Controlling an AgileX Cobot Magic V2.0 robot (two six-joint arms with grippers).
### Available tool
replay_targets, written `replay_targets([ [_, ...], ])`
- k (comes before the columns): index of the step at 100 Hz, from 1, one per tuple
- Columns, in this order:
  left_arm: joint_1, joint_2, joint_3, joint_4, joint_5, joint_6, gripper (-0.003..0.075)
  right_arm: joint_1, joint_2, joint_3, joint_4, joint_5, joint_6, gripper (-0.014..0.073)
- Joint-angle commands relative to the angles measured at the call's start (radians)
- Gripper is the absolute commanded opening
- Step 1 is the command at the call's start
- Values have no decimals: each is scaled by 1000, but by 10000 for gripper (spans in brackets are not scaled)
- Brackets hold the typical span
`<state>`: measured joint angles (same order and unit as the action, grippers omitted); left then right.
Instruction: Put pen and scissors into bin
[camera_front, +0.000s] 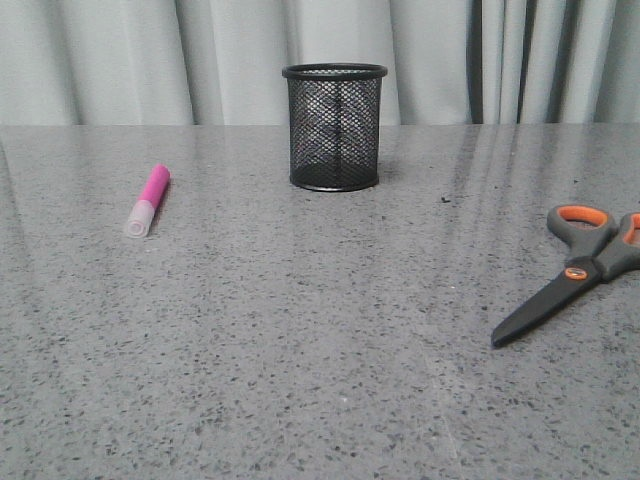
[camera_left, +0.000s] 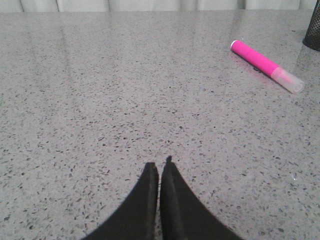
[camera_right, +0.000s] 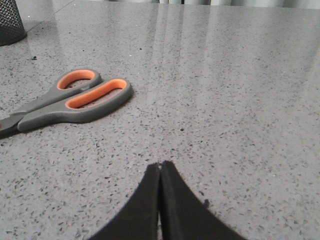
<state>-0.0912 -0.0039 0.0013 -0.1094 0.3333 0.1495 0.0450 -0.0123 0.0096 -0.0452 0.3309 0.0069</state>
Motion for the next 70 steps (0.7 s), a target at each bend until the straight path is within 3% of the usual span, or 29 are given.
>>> replay_targets([
  [1, 4, -31, 45, -12, -48, 3, -19, -4, -17, 15, 0, -36, -7, -58],
  [70, 4, -31, 45, -12, -48, 3, -19, -4, -17, 15, -8, -48, -7, -58],
])
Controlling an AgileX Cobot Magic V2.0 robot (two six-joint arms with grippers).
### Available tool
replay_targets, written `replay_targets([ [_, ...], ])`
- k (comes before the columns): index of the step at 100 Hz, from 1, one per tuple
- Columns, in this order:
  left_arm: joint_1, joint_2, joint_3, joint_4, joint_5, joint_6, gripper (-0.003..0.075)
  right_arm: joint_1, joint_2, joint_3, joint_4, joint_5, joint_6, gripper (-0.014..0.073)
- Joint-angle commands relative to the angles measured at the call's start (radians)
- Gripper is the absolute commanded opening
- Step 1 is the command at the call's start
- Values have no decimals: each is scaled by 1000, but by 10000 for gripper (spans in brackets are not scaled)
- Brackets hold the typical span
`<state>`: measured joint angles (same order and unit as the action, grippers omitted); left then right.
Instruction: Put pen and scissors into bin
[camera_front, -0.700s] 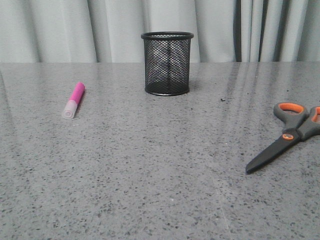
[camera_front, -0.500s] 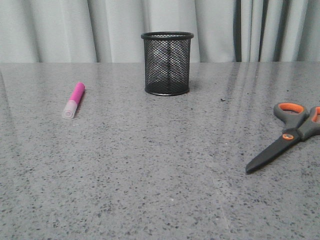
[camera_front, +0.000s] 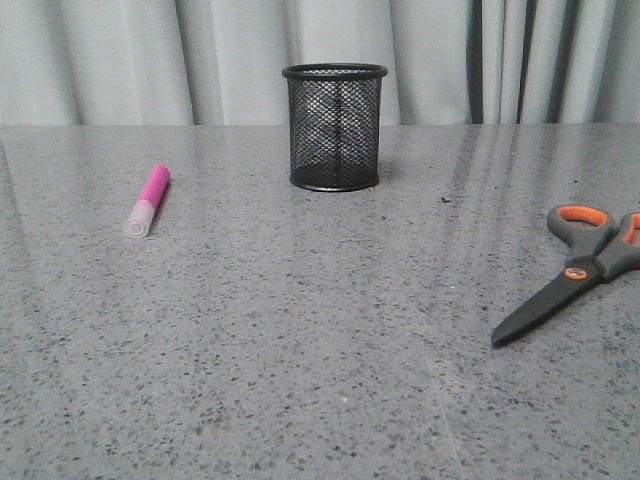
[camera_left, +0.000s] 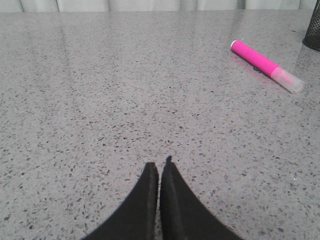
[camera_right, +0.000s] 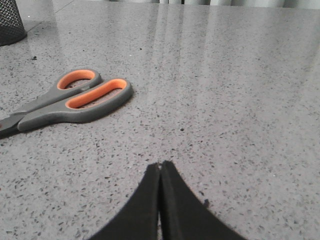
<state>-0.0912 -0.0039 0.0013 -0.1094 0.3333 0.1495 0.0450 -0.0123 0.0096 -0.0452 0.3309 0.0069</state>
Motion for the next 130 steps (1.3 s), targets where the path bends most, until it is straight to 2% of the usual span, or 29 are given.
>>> replay_targets([
  [1, 4, -31, 45, -10, -48, 3, -19, -4, -17, 15, -12, -52, -7, -58],
  [10, 4, -31, 45, 76, -48, 3, -19, -4, -17, 15, -20, -136, -7, -58],
  [19, 4, -31, 45, 193, -48, 3, -19, -4, -17, 15, 5, -291, -1, -58],
  [26, 4, -31, 45, 199, -48, 3, -19, -4, -17, 15, 73, -440, 24, -58],
  [35, 4, -31, 45, 192, -93, 3, -19, -4, -17, 15, 148, -542, 31, -58],
  [49, 4, -31, 45, 130, -372, 3, -19, -4, -17, 15, 240, -555, 60, -58],
  [61, 4, -31, 45, 109, -604, -7, -19, -4, -17, 15, 254, -557, 70, -58],
  [73, 4, -31, 45, -43, -725, -90, -19, -4, -17, 15, 254, -561, 103, -57],
  [86, 4, -31, 43, -357, -695, -144, -19, -4, -17, 2, 254, -559, 131, -57],
  [93, 4, -31, 38, -458, -644, -150, -19, -4, -10, -19, 254, -555, 131, -57],
  [104, 4, -29, -6, -420, -503, -150, -12, -4, 22, -72, 254, -509, 131, -57],
  [114, 4, 5, -87, -364, -364, -150, 79, 0, 83, -147, 254, -431, 131, -24],
  [121, 4, 51, -146, -362, -333, -150, 179, -1, 143, -210, 254, -373, 131, 62],
  [130, 4, 137, -236, -330, -293, -150, 286, -1, 240, -297, 254, -301, 131, 234],
])
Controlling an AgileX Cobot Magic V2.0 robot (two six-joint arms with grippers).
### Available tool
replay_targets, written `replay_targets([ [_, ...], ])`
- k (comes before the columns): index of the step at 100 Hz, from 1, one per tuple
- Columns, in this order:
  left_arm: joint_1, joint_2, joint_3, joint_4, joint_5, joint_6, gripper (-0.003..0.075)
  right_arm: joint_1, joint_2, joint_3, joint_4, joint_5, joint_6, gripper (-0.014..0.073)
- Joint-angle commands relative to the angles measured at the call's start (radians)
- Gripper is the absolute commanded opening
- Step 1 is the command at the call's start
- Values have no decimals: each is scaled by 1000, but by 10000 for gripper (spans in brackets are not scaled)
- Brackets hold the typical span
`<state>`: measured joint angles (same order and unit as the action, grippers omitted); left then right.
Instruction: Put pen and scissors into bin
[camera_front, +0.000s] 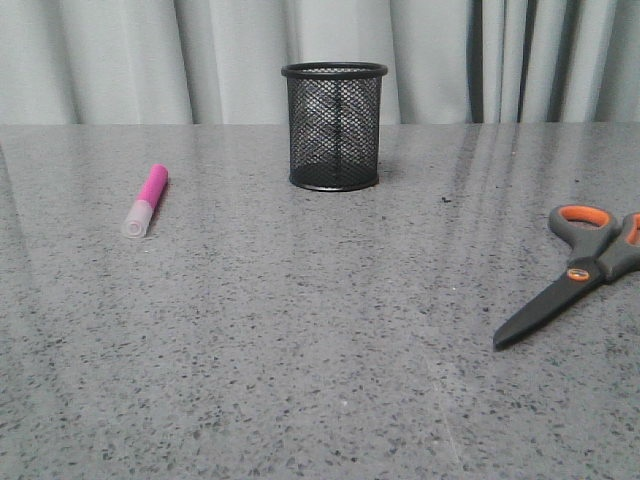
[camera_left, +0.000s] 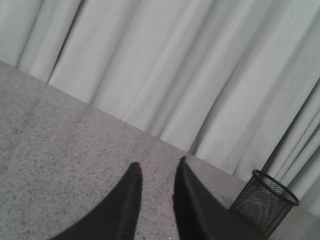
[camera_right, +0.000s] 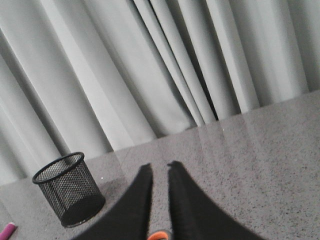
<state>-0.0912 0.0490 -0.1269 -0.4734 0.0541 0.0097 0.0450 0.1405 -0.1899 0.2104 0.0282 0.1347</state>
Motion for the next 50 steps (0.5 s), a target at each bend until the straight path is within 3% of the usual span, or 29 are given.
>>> replay_targets([
  [1, 4, 100, -124, 45, 2, -10, 291, -1, 104, -104, -2, 8, 4, 260],
  [12, 4, 244, -268, 124, 183, -10, 313, -1, 241, -219, -2, 109, 2, 385],
  [35, 4, 681, -599, 170, 575, -10, 312, 33, 413, -334, -2, 138, 0, 379],
  [50, -6, 924, -798, 170, 714, -4, 317, 81, 434, -338, -2, 144, 0, 379],
])
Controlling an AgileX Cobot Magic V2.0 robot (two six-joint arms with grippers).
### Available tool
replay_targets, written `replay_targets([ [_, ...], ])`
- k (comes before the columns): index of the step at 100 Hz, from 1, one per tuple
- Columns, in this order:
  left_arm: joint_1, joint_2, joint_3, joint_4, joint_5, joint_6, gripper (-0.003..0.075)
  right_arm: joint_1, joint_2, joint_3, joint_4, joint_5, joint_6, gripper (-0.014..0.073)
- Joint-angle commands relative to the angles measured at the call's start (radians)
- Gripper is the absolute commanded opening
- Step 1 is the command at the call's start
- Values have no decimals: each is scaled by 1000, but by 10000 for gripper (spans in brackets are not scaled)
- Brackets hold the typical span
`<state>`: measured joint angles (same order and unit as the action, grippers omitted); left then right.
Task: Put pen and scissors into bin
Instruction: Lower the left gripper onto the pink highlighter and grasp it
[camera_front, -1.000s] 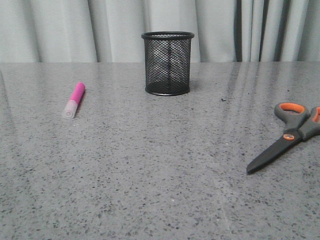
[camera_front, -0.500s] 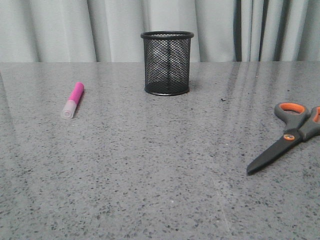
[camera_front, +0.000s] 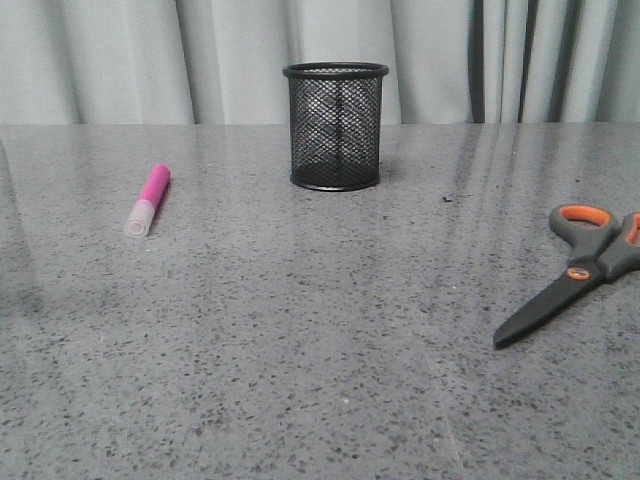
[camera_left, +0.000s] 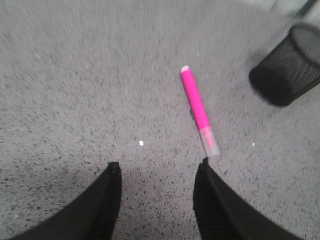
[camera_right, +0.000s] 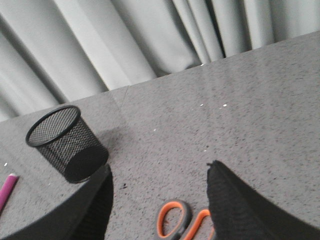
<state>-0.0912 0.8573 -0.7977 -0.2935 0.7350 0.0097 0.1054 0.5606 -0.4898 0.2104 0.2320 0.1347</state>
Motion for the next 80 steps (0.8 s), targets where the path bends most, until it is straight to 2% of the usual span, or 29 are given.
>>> replay_targets([
  [1, -8, 126, -136, -9, 36, -4, 317, 23, 14, -38, -2, -60, 0, 379],
  [21, -119, 388, -352, -25, 100, -10, 317, 53, 14, -32, -2, -37, 0, 379],
  [35, -181, 524, -435, -25, 84, -56, 317, 53, 14, -32, -2, -16, 0, 379],
  [80, -281, 754, -484, -12, 21, -128, 315, 53, 14, -32, -2, 33, 0, 379],
])
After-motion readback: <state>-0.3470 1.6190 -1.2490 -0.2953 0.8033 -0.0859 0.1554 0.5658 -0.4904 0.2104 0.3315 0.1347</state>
